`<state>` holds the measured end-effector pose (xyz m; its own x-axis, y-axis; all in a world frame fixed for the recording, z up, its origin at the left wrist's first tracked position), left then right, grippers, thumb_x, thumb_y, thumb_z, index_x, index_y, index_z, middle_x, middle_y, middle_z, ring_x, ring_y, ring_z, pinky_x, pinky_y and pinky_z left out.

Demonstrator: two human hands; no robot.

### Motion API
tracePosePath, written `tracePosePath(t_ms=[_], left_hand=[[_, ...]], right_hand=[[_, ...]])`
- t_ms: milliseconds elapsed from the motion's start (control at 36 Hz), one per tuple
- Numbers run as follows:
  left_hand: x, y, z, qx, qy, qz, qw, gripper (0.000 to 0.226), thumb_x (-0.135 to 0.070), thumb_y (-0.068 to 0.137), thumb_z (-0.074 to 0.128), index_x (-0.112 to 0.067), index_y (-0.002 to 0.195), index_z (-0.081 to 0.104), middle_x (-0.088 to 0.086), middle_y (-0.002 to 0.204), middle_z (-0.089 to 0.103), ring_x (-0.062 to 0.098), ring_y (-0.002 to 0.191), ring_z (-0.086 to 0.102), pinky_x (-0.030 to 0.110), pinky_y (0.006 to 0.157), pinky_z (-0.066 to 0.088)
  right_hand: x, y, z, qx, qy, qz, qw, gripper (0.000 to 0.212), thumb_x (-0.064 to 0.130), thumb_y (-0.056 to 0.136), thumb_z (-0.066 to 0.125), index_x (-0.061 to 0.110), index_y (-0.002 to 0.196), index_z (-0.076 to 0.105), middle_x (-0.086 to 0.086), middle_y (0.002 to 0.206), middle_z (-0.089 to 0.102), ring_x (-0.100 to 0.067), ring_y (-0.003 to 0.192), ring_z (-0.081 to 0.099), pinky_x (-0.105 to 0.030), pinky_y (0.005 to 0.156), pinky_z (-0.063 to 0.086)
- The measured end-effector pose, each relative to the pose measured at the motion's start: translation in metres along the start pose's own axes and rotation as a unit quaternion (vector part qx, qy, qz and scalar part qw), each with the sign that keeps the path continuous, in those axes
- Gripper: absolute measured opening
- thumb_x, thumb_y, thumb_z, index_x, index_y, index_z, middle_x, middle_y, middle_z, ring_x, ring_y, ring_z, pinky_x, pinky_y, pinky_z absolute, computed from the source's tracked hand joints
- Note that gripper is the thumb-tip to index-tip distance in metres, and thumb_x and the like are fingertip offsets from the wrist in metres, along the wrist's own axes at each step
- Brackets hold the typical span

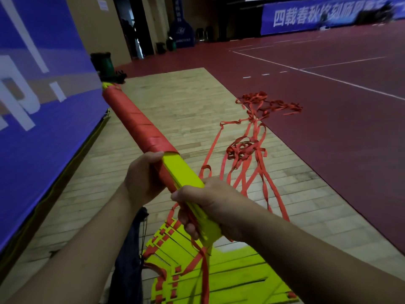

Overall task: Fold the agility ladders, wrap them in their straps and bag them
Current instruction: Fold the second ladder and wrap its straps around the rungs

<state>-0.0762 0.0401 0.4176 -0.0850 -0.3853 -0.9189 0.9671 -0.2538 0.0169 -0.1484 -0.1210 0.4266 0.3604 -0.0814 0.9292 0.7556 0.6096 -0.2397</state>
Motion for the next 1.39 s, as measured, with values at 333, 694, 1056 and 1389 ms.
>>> tracePosePath(t_ms=[333,694,1056,1389], left_hand=[[0.015,0.008,0.013,-0.045,0.29,-0.098,0.951,0.052,-0.056,0.086,0.06,-0.005,0.095,0.065,0.011,0.068,0.058,0.02,0.053,0.058,0.028,0.055,0.051],[0.032,0.015,0.003,-0.078,0.334,-0.073,0.936,0.042,-0.05,0.062,0.074,-0.016,0.086,0.068,-0.002,0.063,0.065,0.018,0.063,0.062,0.031,0.066,0.046],[0.064,-0.018,0.079,0.182,0.187,-0.151,0.953,0.026,-0.032,0.071,0.071,-0.013,0.087,0.066,0.0,0.071,0.067,0.012,0.063,0.064,0.025,0.064,0.053],[0.068,-0.019,0.079,0.201,0.11,-0.214,0.95,0.081,-0.053,0.033,0.097,-0.007,0.094,0.068,0.009,0.081,0.072,0.017,0.068,0.07,0.028,0.064,0.058]], right_hand=[[-0.003,0.006,-0.037,-0.257,-0.406,-0.06,0.875,0.026,0.022,0.086,0.069,-0.004,0.089,0.063,-0.014,0.071,0.068,-0.025,0.055,0.067,-0.05,0.058,0.061],[-0.026,0.026,-0.035,-0.162,-0.328,-0.014,0.931,0.046,0.05,0.095,0.06,0.009,0.114,0.052,-0.006,0.092,0.065,-0.02,0.079,0.067,-0.042,0.077,0.058],[0.001,0.042,-0.099,-0.085,0.338,-0.071,0.935,0.068,0.053,0.083,0.066,-0.004,0.118,0.056,-0.03,0.118,0.063,-0.043,0.108,0.067,-0.053,0.095,0.055],[0.004,0.041,-0.095,-0.087,0.407,-0.061,0.907,0.036,0.028,0.093,0.066,0.01,0.114,0.043,-0.017,0.072,0.063,-0.023,0.051,0.063,-0.031,0.048,0.056]])
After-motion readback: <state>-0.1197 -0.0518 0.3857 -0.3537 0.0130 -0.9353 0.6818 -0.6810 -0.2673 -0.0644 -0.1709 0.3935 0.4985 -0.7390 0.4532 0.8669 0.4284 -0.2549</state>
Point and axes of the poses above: each hand's wrist, its own y-axis towards the middle knuckle, its own z-axis out of the palm, x = y × z, the point moved 2 cm from there along y, towards the middle knuckle
